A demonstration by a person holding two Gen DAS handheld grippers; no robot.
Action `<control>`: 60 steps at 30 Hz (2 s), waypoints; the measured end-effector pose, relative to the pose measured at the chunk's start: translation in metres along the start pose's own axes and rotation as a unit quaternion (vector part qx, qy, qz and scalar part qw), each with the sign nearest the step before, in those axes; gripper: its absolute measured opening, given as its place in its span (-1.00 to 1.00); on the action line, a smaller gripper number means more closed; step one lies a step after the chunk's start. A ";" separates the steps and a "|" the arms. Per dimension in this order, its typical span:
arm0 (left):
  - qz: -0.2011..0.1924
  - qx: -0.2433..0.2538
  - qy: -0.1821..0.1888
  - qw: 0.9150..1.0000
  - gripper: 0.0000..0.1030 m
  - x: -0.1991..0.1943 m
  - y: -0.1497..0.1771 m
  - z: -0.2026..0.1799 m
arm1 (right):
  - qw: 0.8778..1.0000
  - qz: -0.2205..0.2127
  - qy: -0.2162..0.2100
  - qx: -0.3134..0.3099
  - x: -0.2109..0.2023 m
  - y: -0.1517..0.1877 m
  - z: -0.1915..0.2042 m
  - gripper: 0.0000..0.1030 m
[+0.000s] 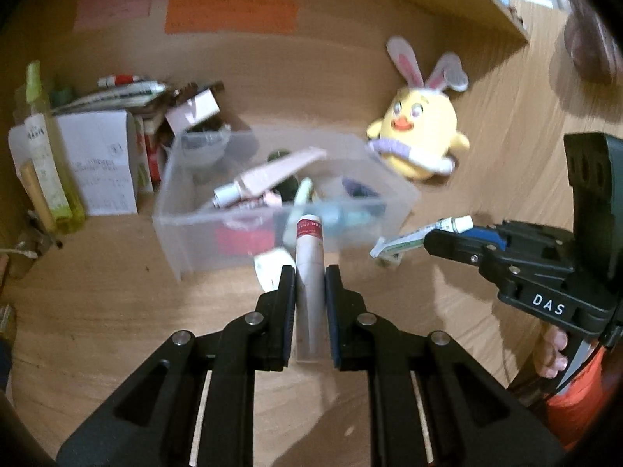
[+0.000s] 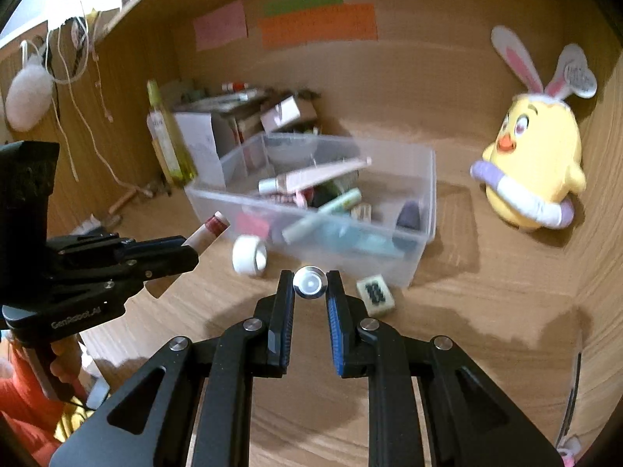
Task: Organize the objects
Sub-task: 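Drop the lip tube into the clear box while the right tool drops the white tube in, then grasp the white roll with the left tool while the right tool grasps the dotted tile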
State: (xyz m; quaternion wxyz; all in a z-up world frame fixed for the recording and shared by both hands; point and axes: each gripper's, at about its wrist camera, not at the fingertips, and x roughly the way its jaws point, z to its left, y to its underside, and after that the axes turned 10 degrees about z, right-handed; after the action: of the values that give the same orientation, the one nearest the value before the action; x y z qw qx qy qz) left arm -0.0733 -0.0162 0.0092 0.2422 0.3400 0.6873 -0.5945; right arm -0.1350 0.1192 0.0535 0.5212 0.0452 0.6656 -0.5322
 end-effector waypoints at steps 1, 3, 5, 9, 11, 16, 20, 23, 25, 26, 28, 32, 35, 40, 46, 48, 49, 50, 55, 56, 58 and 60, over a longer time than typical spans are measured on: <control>-0.006 -0.001 -0.001 1.000 -0.72 -0.003 -0.003 0.000 | 1.000 -0.006 0.001 0.001 -0.002 -0.004 0.000 -0.72; -0.020 -0.003 -0.003 1.000 -0.72 -0.009 -0.011 0.003 | 1.000 -0.020 -0.001 0.005 -0.006 -0.013 -0.001 -0.72; -0.032 -0.007 -0.006 0.999 -0.72 -0.014 -0.020 0.007 | 0.999 -0.034 -0.002 0.009 -0.009 -0.024 -0.003 -0.72; -0.046 -0.015 -0.007 0.999 -0.72 -0.019 -0.038 0.015 | 0.999 -0.048 -0.005 0.019 -0.006 -0.045 -0.007 -0.72; -0.050 -0.017 -0.012 0.999 -0.72 -0.019 -0.046 0.019 | 0.998 -0.047 -0.013 0.026 0.001 -0.057 -0.011 -0.72; -0.044 -0.022 -0.023 0.999 -0.72 -0.007 -0.063 0.028 | 0.999 -0.030 -0.019 0.027 0.027 -0.077 -0.012 -0.72; -0.024 -0.027 -0.032 0.999 -0.72 0.015 -0.071 0.038 | 0.999 0.000 -0.022 0.025 0.056 -0.083 -0.013 -0.72; -0.004 -0.032 -0.037 0.999 -0.72 0.033 -0.074 0.045 | 0.999 0.020 -0.017 0.029 0.076 -0.083 -0.017 -0.72; 0.010 -0.034 -0.038 0.999 -0.72 0.046 -0.075 0.050 | 0.999 0.034 -0.013 0.032 0.086 -0.082 -0.023 -0.72; 0.015 -0.033 -0.038 0.999 -0.72 0.050 -0.076 0.051 | 0.999 0.039 -0.008 0.035 0.089 -0.082 -0.025 -0.71; 0.025 -0.030 -0.039 0.998 -0.72 0.060 -0.076 0.053 | 0.998 0.046 0.012 0.040 0.093 -0.081 -0.031 -0.71; 0.029 -0.024 -0.035 0.999 -0.72 0.065 -0.073 0.051 | 0.997 0.051 0.042 0.050 0.092 -0.081 -0.044 -0.37; 0.024 -0.021 -0.026 0.999 -0.72 0.060 -0.073 0.048 | 0.997 0.038 0.050 0.053 0.081 -0.079 -0.050 -0.27; 0.017 -0.014 -0.021 1.000 -0.71 0.048 -0.068 0.042 | 0.997 0.027 0.056 0.038 0.063 -0.071 -0.045 -0.27; 0.011 -0.002 -0.018 1.000 -0.53 0.035 -0.056 0.029 | 0.998 0.022 0.056 0.014 0.048 -0.057 -0.031 -0.27; 0.009 0.002 -0.018 1.000 -0.42 0.032 -0.052 0.025 | 0.998 0.022 0.054 0.010 0.045 -0.052 -0.028 -0.27; 0.008 0.005 -0.017 1.000 -0.41 0.031 -0.049 0.023 | 0.998 0.023 0.053 0.008 0.043 -0.049 -0.027 -0.27; 0.009 0.007 -0.016 1.000 -0.40 0.030 -0.046 0.021 | 0.998 0.024 0.052 0.007 0.042 -0.046 -0.026 -0.27; 0.023 0.016 -0.010 1.000 -0.37 0.033 -0.031 0.013 | 0.998 0.029 0.056 0.005 0.035 -0.029 -0.027 -0.27; 0.028 0.017 -0.006 0.999 -0.32 0.035 -0.028 0.012 | 0.998 0.030 0.054 0.005 0.035 -0.026 -0.027 -0.27; 0.042 0.019 -0.001 0.999 -0.23 0.042 -0.021 0.010 | 0.998 0.035 0.052 0.007 0.034 -0.018 -0.031 -0.26; 0.054 0.021 -0.007 0.998 -0.22 0.052 -0.016 0.008 | 0.998 0.043 0.054 0.010 0.036 -0.011 -0.034 -0.25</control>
State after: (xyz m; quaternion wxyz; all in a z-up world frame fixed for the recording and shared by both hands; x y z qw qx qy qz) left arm -0.1196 -0.0161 -0.0199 0.2716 0.3779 0.6533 -0.5972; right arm -0.1805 0.1222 0.0303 0.5065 0.1076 0.6849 -0.5127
